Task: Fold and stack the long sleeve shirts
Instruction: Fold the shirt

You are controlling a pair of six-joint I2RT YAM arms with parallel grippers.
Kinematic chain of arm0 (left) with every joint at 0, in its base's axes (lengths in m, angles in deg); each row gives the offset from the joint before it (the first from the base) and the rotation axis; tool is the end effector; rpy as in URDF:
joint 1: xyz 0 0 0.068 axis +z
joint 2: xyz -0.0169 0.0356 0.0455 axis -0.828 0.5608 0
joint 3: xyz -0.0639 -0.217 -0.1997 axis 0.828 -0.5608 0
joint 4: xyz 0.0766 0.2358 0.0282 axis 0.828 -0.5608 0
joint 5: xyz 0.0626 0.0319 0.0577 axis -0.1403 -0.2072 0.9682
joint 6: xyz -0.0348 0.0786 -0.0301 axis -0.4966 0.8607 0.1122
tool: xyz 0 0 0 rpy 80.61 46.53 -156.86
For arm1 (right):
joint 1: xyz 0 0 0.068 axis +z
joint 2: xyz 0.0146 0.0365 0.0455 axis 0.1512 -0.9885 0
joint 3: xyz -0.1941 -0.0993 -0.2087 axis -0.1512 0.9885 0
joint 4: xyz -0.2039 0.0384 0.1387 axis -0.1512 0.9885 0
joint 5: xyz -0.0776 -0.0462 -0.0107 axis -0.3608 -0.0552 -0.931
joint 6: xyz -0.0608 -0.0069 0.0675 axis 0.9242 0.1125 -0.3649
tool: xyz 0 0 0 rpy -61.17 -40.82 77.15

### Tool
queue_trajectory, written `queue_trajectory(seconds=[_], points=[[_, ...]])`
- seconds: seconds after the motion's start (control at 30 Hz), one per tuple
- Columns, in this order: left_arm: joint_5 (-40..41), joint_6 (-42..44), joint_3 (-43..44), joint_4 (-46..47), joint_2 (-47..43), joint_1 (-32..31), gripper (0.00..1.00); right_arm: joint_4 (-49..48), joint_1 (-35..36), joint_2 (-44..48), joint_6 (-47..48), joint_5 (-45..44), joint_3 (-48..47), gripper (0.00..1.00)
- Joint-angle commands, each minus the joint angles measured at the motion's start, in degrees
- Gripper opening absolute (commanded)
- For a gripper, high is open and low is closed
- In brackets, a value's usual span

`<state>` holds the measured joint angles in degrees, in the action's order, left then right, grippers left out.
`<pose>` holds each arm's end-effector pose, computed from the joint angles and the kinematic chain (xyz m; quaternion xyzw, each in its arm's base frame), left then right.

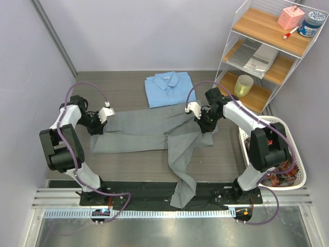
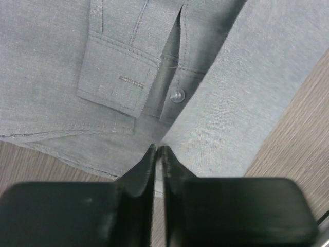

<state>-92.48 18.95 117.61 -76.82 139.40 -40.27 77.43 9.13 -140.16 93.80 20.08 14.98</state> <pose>0.2997 0.0426 0.1987 0.4903 0.8331 -0.1412 0.2135 0.2976 0.1274 0.2187 -0.5577 0.7971 0.1428 0.1820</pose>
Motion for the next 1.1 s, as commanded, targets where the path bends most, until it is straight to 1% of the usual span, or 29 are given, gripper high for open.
queue_trajectory(seconds=[0.0, 0.03, 0.07, 0.1, 0.17, 0.2, 0.27, 0.33, 0.4, 0.43, 0.53, 0.6, 0.63, 0.67, 0.7, 0.77, 0.8, 0.83, 0.87, 0.9, 0.93, 0.97, 1.0, 1.07], points=[[0.56, -3.68, 0.19, 1.69, 0.37, -1.29, 0.17, 1.06, -0.16, 0.43, 1.41, 0.35, -0.6, 0.01], [0.3, -3.68, 0.63, 0.55, -0.5, -1.29, 0.25, 0.89, -0.16, 0.52, 1.41, 0.35, -0.43, 0.01], [0.56, -3.77, 0.54, -1.81, -1.21, -1.29, 0.36, 0.97, -0.16, 0.35, 1.24, 0.17, -0.08, 0.01], [0.82, -2.72, 0.28, -3.23, -2.43, -1.2, 0.4, 0.97, -0.16, 0.43, 0.98, 0.17, 0.01, 0.01], [0.82, 0.26, -1.47, -7.27, -6.3, -1.29, 0.44, 0.8, -0.16, 0.34, 0.45, 0.34, 0.36, 0.01], [0.91, 2.54, -2.61, -9.64, -7.62, -1.2, 0.44, 0.71, -0.16, 0.26, -0.16, 0.43, 0.45, 0.01], [2.13, 2.91, -7.0, -9.05, -10.25, -1.9, 0.45, 0.27, -0.16, -0.09, -0.87, 0.52, 0.98, 0.01], [5.12, 0.91, -10.77, -5.28, -10.36, -3.39, 0.45, -0.17, 0.28, -0.79, -2.1, 0.43, 1.07, 0.01], [6.36, -1.91, -12.11, -0.9, -8.44, -4.1, 0.44, -0.43, 0.28, -1.93, -3.32, 0.26, 0.89, 0.01], [6.88, -4.53, -12.11, 0.52, -7.46, -4.1, 0.44, -0.43, 0.28, -2.46, -3.85, 0.17, 0.72, 0.01], [9.25, -8.67, -11.24, 4.47, -3.77, -4.1, 0.41, -0.96, 0.28, -4.4, -5.7, -0.79, -0.33, 0.01], [9.88, -8.52, -10.45, 4.32, -2.62, -4.1, 0.4, -1.66, 0.28, -5.36, -6.67, -1.15, -1.04, 0.01], [9.44, -7.99, -9.23, 2.49, -3.14, -4.19, 0.4, -1.66, 0.28, -6.07, -7.63, -0.97, -1.39, 0.01], [6.57, -6.42, -8.61, 0.99, -4.1, -4.1, 0.4, -1.75, 0.28, -6.33, -8.07, -0.8, -2.0, 0.01], [4.54, -5.19, -7.9, -0.5, -7.42, -4.1, 0.41, -1.92, 0.37, -6.6, -8.51, -0.54, -2.27, 0.01], [-3.35, -2.98, -5.71, -3.67, -11.56, -4.54, 0.5, -2.71, 0.28, -7.3, -10.35, -0.09, -3.06, 0.01], [-5.05, -3.67, -4.65, -3.6, -14.02, -6.28, 0.54, -3.07, 0.28, -7.56, -11.32, -0.27, -3.41, 0.01], [-6.02, -4.9, -3.95, -3.07, -17.96, -7.61, 0.66, -3.24, 0.28, -8.0, -12.11, -0.36, -3.85, 0.01], [-8.47, -5.87, -3.24, -2.29, -20.0, -9.01, 0.85, -3.68, 0.28, -8.01, -13.6, -0.18, -4.64, 0.01], [-10.15, -8.57, -2.02, -1.23, -21.59, -11.64, 1.0, -3.86, 0.19, -8.01, -14.31, -0.01, -4.99, 0.02], [-11.82, -11.12, -1.92, 0.34, -24.21, -12.97, 1.0, -4.03, 0.19, -8.09, -14.84, 0.34, -5.34, 0.04], [-13.31, -13.67, -1.92, 2.27, -24.94, -14.55, 1.0, -4.3, 0.19, -7.83, -16.06, 1.13, -5.87, 0.04], [-13.94, -17.61, -2.27, 4.38, -25.47, -18.74, 1.0, -4.47, 0.19, -7.48, -16.51, 1.48, -5.96, 0.04], [-13.25, -16.87, -1.75, 2.57, -25.65, -22.98, 1.0, -5.52, 0.19, -6.26, -17.3, 2.1, -5.7, 0.04]])
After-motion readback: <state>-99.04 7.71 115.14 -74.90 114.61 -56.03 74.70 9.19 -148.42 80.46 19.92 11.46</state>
